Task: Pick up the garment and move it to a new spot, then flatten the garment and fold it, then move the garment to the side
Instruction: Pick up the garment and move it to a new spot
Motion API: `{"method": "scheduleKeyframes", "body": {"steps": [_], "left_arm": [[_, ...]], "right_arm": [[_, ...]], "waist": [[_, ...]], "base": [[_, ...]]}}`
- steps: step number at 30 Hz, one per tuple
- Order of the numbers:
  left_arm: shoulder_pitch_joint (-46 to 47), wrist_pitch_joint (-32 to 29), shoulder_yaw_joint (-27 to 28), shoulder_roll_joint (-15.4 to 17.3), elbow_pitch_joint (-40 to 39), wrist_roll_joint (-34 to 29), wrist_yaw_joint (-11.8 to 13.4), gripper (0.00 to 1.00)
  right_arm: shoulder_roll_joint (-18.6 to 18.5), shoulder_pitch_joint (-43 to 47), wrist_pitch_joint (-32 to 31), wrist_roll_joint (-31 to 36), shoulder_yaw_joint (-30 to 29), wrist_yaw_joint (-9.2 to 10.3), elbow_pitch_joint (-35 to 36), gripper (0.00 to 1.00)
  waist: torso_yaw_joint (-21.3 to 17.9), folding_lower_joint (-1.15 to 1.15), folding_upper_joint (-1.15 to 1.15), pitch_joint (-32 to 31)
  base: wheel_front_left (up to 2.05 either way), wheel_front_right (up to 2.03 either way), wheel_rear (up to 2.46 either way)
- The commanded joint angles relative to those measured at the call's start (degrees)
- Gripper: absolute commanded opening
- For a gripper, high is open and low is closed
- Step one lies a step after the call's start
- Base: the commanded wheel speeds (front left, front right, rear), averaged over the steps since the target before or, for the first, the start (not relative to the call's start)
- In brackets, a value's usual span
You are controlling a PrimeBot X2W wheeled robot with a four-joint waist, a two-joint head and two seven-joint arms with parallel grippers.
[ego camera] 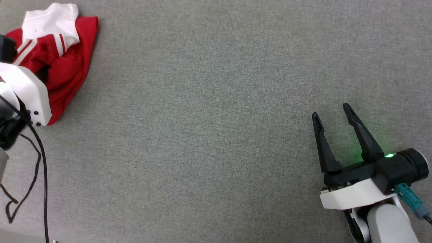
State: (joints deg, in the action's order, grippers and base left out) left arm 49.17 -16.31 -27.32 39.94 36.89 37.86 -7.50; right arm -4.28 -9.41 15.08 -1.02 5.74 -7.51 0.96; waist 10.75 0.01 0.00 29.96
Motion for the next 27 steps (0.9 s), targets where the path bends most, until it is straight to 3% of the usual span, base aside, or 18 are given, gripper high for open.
{"method": "scheduleKeyframes", "body": {"steps": [1, 8, 15, 27], "left_arm": [[0.9, 1.8, -0.3, 0.5, 1.0, 0.2, 0.1, 0.0], [2.1, 11.0, -0.1, 2.3, 3.0, -0.8, 0.1, 0.0], [2.4, 19.6, -0.5, 4.5, -0.4, -4.3, 0.5, 0.0], [2.8, 22.6, -3.6, 6.9, -15.9, -9.7, 1.4, 0.0]], "right_arm": [[0.1, -0.5, 0.1, 0.1, -0.1, 0.04, -0.4, 1.0], [0.7, 0.0, 0.1, -0.8, 0.2, 0.04, -1.7, 1.0], [1.3, 1.7, 0.1, -2.1, -0.2, 0.04, -3.6, 1.0], [1.5, 3.1, 0.1, -4.3, -2.7, 0.04, -4.6, 1.0]], "waist": [[0.1, -0.01, 0.0, -0.8], [0.2, -0.01, 0.0, -5.8], [-0.1, -0.01, 0.0, -13.3], [-1.6, -0.01, 0.0, -21.4]], "base": [[0.0, 0.0, 0.0], [0.0, 0.0, 0.0], [0.0, 0.0, 0.0], [0.0, 0.0, 0.0]]}}
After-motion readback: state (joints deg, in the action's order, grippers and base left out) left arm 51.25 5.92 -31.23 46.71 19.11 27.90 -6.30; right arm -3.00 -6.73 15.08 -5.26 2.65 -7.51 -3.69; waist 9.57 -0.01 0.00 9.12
